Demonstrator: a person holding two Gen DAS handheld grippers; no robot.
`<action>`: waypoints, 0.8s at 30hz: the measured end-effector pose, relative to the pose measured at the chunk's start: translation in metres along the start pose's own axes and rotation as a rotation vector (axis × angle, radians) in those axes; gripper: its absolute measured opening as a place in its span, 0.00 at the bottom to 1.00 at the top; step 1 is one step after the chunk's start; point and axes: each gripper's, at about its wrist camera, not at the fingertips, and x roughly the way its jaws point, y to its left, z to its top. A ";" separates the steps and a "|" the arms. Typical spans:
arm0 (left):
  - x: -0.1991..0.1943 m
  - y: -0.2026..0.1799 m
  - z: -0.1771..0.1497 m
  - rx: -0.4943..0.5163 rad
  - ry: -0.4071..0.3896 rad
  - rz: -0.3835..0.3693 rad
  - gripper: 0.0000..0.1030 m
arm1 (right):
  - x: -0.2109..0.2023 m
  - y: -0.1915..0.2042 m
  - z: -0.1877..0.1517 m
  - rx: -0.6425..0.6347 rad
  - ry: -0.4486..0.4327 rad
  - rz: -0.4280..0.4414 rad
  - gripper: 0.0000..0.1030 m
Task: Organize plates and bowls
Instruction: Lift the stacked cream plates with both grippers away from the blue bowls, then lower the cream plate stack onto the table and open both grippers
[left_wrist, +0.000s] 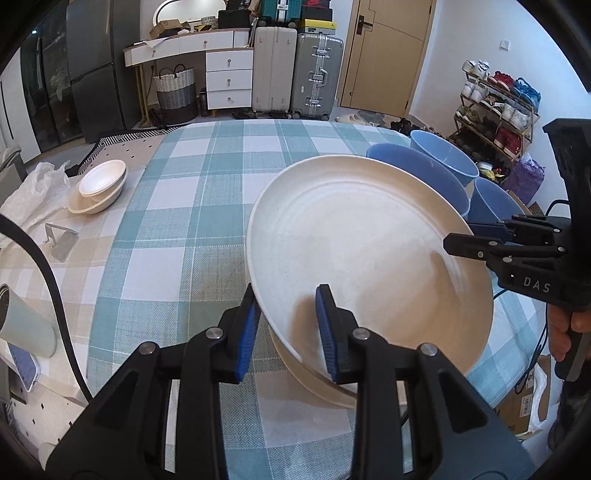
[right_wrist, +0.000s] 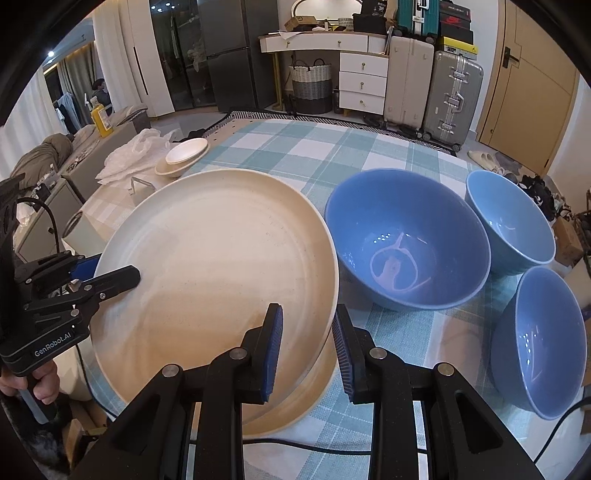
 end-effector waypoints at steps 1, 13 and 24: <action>0.003 0.000 -0.002 0.002 0.003 0.001 0.25 | 0.002 0.000 -0.002 -0.001 0.000 -0.005 0.28; 0.033 -0.006 -0.017 0.034 0.036 0.011 0.25 | 0.023 -0.007 -0.027 0.041 0.025 -0.012 0.28; 0.052 -0.011 -0.023 0.068 0.064 0.038 0.25 | 0.034 -0.007 -0.038 0.033 0.040 -0.043 0.28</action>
